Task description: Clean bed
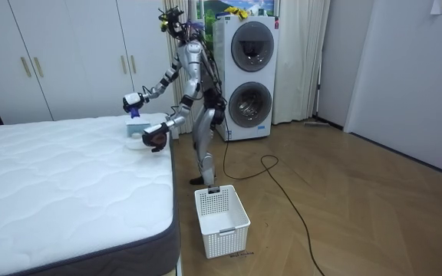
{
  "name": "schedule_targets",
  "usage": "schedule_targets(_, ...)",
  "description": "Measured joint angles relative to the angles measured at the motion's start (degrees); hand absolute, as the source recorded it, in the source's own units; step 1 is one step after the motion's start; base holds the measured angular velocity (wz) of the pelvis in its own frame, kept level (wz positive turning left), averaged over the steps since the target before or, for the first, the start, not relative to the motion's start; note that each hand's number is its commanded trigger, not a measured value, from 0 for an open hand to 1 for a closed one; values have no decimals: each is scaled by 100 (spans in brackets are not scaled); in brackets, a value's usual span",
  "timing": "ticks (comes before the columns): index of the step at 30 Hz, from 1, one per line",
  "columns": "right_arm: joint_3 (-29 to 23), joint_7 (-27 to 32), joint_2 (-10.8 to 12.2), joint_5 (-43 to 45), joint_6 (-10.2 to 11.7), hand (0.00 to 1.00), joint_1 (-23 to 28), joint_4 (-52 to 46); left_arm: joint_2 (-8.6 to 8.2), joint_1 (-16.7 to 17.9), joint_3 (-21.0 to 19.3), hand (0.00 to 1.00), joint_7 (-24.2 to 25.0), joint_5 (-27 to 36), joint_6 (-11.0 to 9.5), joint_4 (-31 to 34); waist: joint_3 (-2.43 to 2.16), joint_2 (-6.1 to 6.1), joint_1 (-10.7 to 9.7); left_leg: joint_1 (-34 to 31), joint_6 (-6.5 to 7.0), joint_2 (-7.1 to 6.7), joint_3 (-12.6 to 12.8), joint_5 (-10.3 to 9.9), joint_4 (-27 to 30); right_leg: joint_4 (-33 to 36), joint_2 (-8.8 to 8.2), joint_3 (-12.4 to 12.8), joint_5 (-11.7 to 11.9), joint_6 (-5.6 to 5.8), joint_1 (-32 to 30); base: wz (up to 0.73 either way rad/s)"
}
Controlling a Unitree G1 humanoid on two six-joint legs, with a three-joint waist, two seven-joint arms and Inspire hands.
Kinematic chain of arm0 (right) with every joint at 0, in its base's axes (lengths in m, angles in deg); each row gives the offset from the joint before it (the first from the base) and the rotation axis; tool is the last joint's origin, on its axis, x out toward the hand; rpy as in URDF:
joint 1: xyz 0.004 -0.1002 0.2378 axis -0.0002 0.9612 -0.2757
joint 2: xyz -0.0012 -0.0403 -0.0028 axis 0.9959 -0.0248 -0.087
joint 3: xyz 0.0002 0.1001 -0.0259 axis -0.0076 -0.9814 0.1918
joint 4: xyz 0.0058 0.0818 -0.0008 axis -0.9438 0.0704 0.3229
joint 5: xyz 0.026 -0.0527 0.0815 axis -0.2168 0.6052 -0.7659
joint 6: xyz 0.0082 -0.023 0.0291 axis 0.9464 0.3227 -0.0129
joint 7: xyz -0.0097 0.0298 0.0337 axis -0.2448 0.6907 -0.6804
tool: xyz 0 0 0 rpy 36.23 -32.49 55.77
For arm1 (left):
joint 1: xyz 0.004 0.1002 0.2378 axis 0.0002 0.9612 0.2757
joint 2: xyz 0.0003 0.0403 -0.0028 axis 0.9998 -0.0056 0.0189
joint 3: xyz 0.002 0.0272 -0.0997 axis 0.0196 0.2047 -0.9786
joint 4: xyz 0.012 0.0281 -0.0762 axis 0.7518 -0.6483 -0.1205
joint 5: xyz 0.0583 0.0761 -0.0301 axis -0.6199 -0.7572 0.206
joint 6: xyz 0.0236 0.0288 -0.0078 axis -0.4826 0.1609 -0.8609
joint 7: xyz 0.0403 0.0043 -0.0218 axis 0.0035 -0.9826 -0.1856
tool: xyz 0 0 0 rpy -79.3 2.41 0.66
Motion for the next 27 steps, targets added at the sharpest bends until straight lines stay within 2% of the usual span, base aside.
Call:
schedule_targets(4, 2, -26, 57, 46, 50, 100, 15, -184, -17, 54, 8, 100, -1, 13, 20, 86, 0, 1, 17, -1, 0, -6, -3, 0, -13, -3, 7, -14, -7, 13, 0, 1)
schedule_targets(10, 3, -295, 390, 229, 69, 100, 257, -563, -200, 244, 12, 100, 34, 39, 64, 106, -19, 36, 29, 163, -1, -15, 10, 0, -91, -13, -2, -8, -9, 16, 125, 0)
schedule_targets(15, 4, -456, 481, 211, 135, 100, 344, -854, -267, 364, 65, 100, 146, 32, 45, 106, -36, 51, 61, 237, 0, -61, 9, 1, -179, -17, -9, 13, -7, 20, 145, 0)
schedule_targets(21, 5, -757, 783, 207, 204, 100, 344, -876, -374, 557, 62, 100, 319, 29, 51, 120, -116, 63, 130, 295, 21, -101, 14, 48, -258, -16, -45, 6, -8, 28, 166, 1)
schedule_targets(27, 27, -866, 946, -309, 414, 100, 344, -1081, -386, 566, 149, 100, 298, 32, -9, 126, -136, 97, 257, 297, 18, -88, 5, 68, -243, -89, -10, 7, 32, 38, 193, -3)
